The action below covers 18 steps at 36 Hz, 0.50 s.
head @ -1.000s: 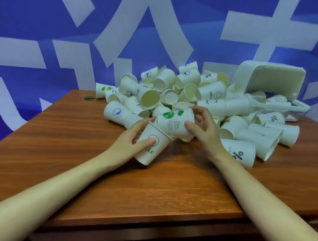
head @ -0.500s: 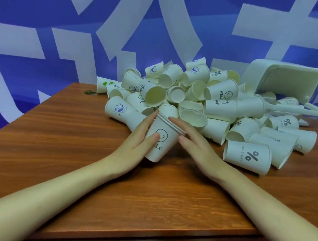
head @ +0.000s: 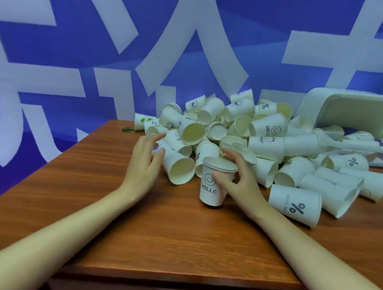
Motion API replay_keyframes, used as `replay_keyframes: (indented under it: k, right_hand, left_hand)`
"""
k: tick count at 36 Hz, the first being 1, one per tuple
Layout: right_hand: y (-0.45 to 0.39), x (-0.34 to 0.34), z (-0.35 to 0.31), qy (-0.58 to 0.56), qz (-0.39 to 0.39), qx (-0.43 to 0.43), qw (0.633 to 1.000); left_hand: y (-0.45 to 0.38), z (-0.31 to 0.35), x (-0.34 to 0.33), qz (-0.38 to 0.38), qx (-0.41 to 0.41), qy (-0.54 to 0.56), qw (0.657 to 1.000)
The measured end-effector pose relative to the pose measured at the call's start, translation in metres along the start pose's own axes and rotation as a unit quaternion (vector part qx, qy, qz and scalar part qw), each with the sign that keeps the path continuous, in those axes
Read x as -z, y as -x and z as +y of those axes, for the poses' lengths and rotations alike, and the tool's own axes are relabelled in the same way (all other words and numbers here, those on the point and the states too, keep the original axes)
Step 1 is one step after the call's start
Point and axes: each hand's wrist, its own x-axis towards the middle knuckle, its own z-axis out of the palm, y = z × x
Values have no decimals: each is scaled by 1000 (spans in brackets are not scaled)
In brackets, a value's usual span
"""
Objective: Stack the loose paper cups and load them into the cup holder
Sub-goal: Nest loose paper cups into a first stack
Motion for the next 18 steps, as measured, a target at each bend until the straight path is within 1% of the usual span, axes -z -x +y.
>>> replay_keyframes:
  k: [1, 2, 4, 6, 9, 12, 18]
  right_hand:
    - [-1, 2, 2, 15, 0, 2, 1000]
    - [-1, 4, 4, 29, -1, 4, 1000]
    - [0, 6, 7, 41, 4, 6, 999]
    - [1, 6, 10, 34, 20, 11, 999]
    - [1, 1, 15, 35, 35, 16, 999]
    - [-2, -5, 18, 50, 38, 31, 998]
    - [-3, -3, 20, 42, 10, 35, 998]
  left_hand:
    - [-4, -3, 4, -60, -41, -48, 996]
    - [-8, -7, 7, -129, -75, -91, 985]
    - [-16, -12, 11, -247, -96, -158, 951]
    - [-21, -15, 9, -301, -116, -201, 925]
    - [-28, -18, 5, -326, -157, -231, 903]
    - [-36, -23, 3, -336, -166, -251, 893]
    - [-40, -26, -8, -296, -186, -266, 898]
